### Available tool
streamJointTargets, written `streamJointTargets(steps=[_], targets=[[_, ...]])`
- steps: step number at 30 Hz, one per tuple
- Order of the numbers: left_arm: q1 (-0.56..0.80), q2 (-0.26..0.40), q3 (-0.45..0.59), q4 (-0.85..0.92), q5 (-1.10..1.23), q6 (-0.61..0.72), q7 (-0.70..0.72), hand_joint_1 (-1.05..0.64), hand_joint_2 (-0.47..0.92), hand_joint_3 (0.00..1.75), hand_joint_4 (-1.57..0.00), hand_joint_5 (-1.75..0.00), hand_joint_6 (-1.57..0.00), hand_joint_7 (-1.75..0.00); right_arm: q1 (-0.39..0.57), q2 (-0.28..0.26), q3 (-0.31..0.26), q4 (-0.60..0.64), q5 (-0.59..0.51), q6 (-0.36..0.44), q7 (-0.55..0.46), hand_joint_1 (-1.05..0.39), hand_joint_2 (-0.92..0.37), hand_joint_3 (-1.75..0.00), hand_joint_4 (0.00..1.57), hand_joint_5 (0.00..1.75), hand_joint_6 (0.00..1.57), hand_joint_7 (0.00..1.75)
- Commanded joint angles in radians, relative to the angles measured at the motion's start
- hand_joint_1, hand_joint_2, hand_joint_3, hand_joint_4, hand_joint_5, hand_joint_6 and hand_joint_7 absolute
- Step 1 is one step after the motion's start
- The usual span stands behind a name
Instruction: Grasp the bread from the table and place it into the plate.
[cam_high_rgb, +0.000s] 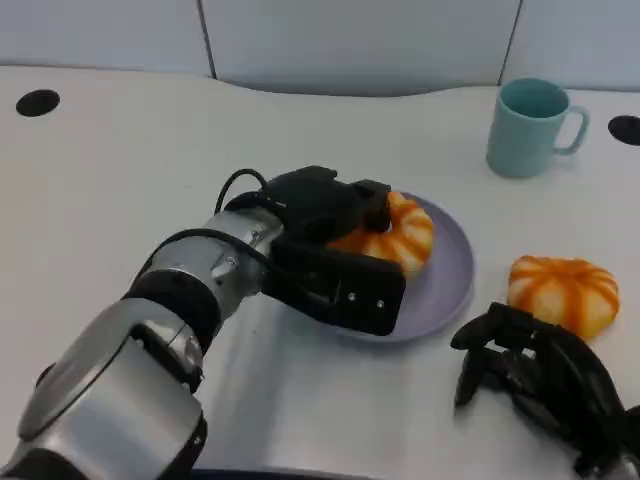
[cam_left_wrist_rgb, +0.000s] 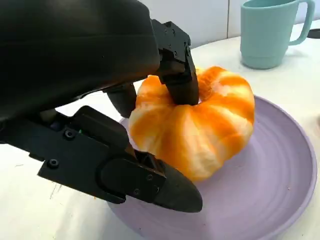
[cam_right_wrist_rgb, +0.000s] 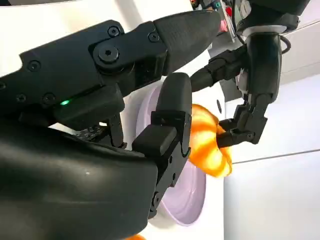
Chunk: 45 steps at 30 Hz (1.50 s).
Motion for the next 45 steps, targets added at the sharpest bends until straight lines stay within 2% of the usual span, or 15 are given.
streamJointTargets(steps=[1, 3, 5, 9, 12, 15, 19, 22, 27, 31, 34, 37, 39, 42, 45], targets=[[-0.008, 0.011, -0.001, 0.002, -0.004, 0.004, -0.017, -0.89, 0.92, 0.1, 0.0, -1.46, 0.0, -1.19, 0.028, -0.002, -0.001, 0.025, -0.004, 0.02, -0.005, -0.56, -0.92, -0.06, 0.67, 1.6, 0.76, 0.95], [-0.007, 0.012, 0.0, 0.001, -0.004, 0.0, -0.016, -0.89, 0.92, 0.09, 0.0, -1.45, -0.04, -1.35, 0.027, -0.002, -0.002, 0.025, -0.002, 0.03, -0.008, -0.56, -0.92, -0.05, 0.67, 1.6, 0.77, 0.95], [-0.009, 0.012, -0.001, 0.002, -0.004, 0.002, -0.024, -0.88, 0.92, 0.1, 0.0, -1.4, -0.11, -1.41, 0.029, -0.004, 0.001, 0.023, -0.008, 0.021, -0.01, -0.56, -0.92, -0.06, 0.67, 1.6, 0.77, 0.95], [-0.008, 0.011, 0.002, 0.003, -0.007, 0.001, -0.029, -0.87, 0.92, 0.09, 0.0, -1.09, -0.31, -1.57, 0.028, -0.004, 0.0, 0.028, -0.006, 0.015, -0.003, -0.56, -0.92, -0.07, 0.66, 1.6, 0.77, 0.95], [-0.007, 0.011, 0.005, 0.003, -0.009, -0.001, -0.032, -0.88, 0.92, 0.08, 0.0, -1.02, -0.35, -1.65, 0.029, -0.003, -0.001, 0.022, -0.002, 0.026, -0.001, -0.56, -0.92, -0.07, 0.66, 1.6, 0.77, 0.95], [-0.006, 0.011, 0.005, 0.003, -0.011, -0.004, -0.036, -0.88, 0.92, 0.08, 0.0, -0.98, -0.31, -1.68, 0.031, 0.0, 0.0, 0.012, -0.001, 0.028, -0.002, -0.57, -0.92, -0.07, 0.66, 1.61, 0.77, 0.96], [-0.003, 0.017, 0.011, -0.001, -0.017, -0.017, -0.031, -0.89, 0.92, 0.09, 0.0, -1.02, -0.04, -1.59, 0.035, -0.003, 0.006, 0.003, -0.011, 0.028, -0.012, -0.58, -0.92, -0.07, 0.66, 1.6, 0.77, 0.97], [0.004, 0.031, 0.032, -0.011, -0.038, -0.037, -0.014, -0.87, 0.92, 0.1, 0.0, -1.09, 0.0, -1.46, 0.032, -0.001, 0.001, 0.008, -0.003, 0.026, -0.003, -0.57, -0.92, -0.07, 0.66, 1.61, 0.76, 0.97], [0.036, 0.074, 0.114, -0.034, -0.121, -0.122, 0.007, -0.86, 0.92, 0.11, 0.0, -1.19, 0.0, -1.36, 0.03, -0.002, 0.003, 0.009, -0.007, 0.026, -0.009, -0.58, -0.92, -0.07, 0.66, 1.6, 0.76, 0.98], [0.078, 0.099, 0.206, -0.052, -0.226, -0.197, -0.032, -0.84, 0.92, 0.17, 0.0, -1.19, 0.0, -1.25, 0.025, -0.006, 0.002, 0.015, -0.008, 0.038, -0.017, -0.56, -0.92, -0.08, 0.65, 1.59, 0.76, 0.99], [0.107, 0.105, 0.264, -0.061, -0.296, -0.235, -0.073, -0.85, 0.92, 0.2, 0.0, -1.3, 0.0, -1.18, 0.022, -0.01, 0.003, 0.021, -0.014, 0.043, -0.029, -0.55, -0.92, -0.07, 0.64, 1.58, 0.75, 1.0], [0.145, 0.103, 0.338, -0.071, -0.391, -0.289, -0.133, -0.8, 0.92, 0.17, 0.0, -1.47, 0.0, -1.19, 0.023, -0.009, 0.004, 0.016, -0.01, 0.041, -0.024, -0.56, -0.92, -0.07, 0.64, 1.58, 0.75, 1.01], [0.17, 0.095, 0.398, -0.082, -0.47, -0.3, -0.2, -0.78, 0.92, 0.17, -0.02, -1.52, -0.01, -1.19, 0.02, -0.007, -0.002, 0.015, 0.002, 0.057, -0.01, -0.55, -0.92, -0.07, 0.64, 1.59, 0.74, 1.01], [0.204, 0.083, 0.483, -0.103, -0.584, -0.288, -0.3, -0.77, 0.92, 0.15, -0.09, -1.5, -0.09, -1.14, 0.017, -0.011, 0.003, 0.012, -0.007, 0.066, -0.019, -0.55, -0.92, -0.07, 0.64, 1.59, 0.74, 1.02], [0.24, 0.075, 0.563, -0.128, -0.695, -0.248, -0.398, -0.75, 0.92, 0.12, -0.16, -1.48, -0.21, -1.0, 0.017, -0.011, 0.003, 0.019, -0.013, 0.05, -0.025, -0.55, -0.92, -0.07, 0.64, 1.61, 0.74, 1.03]])
